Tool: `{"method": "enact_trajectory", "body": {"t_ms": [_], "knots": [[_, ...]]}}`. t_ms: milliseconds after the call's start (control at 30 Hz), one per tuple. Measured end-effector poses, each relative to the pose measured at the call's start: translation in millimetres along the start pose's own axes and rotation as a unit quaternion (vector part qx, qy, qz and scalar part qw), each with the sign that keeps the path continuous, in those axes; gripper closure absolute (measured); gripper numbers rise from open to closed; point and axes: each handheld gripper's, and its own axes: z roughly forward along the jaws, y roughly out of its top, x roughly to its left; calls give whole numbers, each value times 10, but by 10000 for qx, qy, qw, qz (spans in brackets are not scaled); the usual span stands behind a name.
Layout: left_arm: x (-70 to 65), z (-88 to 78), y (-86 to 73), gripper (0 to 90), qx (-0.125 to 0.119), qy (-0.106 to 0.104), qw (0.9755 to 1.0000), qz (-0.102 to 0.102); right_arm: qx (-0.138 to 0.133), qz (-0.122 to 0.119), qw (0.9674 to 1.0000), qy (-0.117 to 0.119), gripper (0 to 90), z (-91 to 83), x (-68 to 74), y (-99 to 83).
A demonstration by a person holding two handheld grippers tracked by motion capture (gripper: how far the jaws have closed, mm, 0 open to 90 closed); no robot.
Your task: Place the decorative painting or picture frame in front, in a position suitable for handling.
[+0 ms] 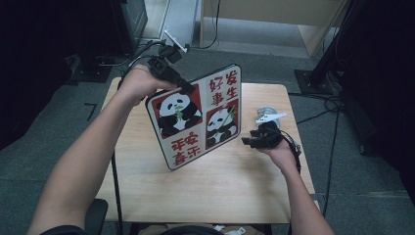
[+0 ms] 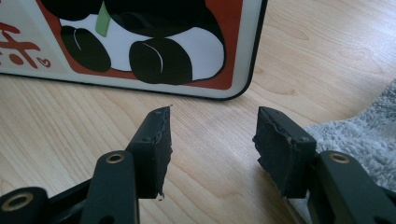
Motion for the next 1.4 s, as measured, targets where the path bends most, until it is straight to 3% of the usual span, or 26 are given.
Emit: {"method": "enact_trajectory", "body": {"t_ms": [200, 367, 467, 567, 667, 867, 900, 1000, 1100, 1400], "knots": [[37, -2, -11, 777, 8, -45, 10000, 21, -23, 47, 10000, 18, 462, -17, -5, -1], [32, -1, -14, 751, 15, 118, 9999, 61, -44, 47, 10000, 13, 462, -22, -17, -6], [73, 1, -17, 625, 39, 204, 9998, -66, -48, 51, 10000, 14, 462, -23, -18, -6], [61, 1, -16, 618, 50, 267, 9996, -19, -66, 38, 10000, 9, 462, -28, -22, -5], [57, 8, -14, 564, 48, 481, 9988, -2, -53, 63, 10000, 5, 462, -29, -28, -6], [77, 22, -11, 496, 98, 514, 9986, 3, -46, 59, 10000, 12, 462, -30, -29, -6], [81, 30, -13, 453, 114, 548, 9984, 16, -46, 60, 10000, 16, 462, -31, -32, -6], [93, 79, -30, 427, 317, 575, 9978, 122, -57, 46, 10000, 19, 462, -30, -35, -6], [121, 52, -51, 409, 87, 477, 9988, 19, -53, 39, 10000, 23, 462, -29, -38, -6], [117, -62, -124, 384, -193, 379, 9991, -3, -96, 85, 9999, 21, 462, -48, -62, -2]]}}
